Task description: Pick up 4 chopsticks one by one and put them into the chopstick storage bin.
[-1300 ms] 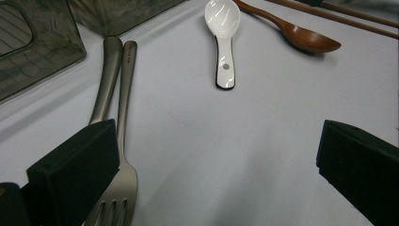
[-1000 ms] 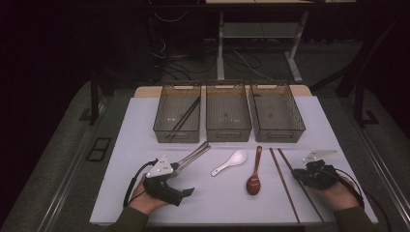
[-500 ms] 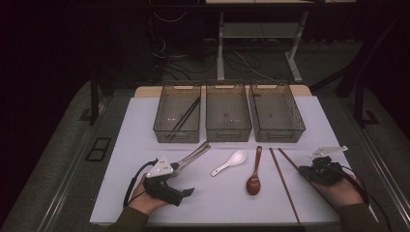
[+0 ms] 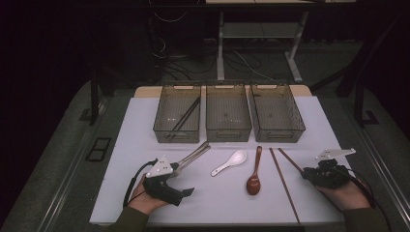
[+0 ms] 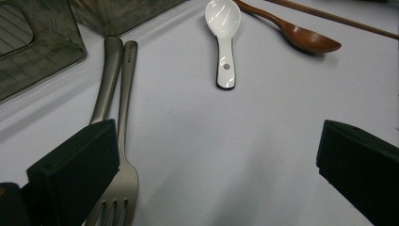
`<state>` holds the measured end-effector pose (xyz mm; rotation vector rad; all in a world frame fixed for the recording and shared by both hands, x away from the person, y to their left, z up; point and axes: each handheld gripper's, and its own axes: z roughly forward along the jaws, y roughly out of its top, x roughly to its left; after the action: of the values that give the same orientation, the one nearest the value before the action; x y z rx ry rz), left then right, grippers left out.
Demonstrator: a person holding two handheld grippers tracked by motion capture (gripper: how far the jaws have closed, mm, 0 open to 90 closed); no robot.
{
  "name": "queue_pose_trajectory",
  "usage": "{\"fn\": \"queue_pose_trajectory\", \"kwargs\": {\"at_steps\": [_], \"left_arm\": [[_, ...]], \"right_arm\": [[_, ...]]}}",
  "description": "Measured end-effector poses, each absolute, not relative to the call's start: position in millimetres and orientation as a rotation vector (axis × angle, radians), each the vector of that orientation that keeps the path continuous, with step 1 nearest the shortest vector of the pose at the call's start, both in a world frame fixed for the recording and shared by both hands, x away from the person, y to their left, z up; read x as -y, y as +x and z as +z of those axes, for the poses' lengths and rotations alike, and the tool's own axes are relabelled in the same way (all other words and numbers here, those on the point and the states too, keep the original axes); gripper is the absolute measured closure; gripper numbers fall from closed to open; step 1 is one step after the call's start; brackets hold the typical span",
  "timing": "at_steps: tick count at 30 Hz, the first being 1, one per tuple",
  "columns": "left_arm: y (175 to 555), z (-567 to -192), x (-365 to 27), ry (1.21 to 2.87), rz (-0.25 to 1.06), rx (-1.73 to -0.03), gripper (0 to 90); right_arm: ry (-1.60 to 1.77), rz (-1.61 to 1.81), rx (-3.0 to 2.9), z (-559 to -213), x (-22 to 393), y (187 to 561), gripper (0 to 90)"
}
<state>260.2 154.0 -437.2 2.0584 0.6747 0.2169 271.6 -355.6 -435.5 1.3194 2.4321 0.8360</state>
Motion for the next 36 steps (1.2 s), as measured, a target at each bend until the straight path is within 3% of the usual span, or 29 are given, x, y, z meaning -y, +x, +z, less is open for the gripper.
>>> {"fn": "queue_pose_trajectory", "kwargs": {"at_steps": [17, 36], "left_arm": [[260, -437, -152, 2.066, 0.214, -0.668, 0.0], [261, -438, -153, 2.069, 0.211, -0.664, 0.0]], "right_arm": [[1.293, 0.748, -2.464, -438, 360, 267, 83.7], [1.333, 0.917, -2.452, -430, 374, 271, 84.3]]}}
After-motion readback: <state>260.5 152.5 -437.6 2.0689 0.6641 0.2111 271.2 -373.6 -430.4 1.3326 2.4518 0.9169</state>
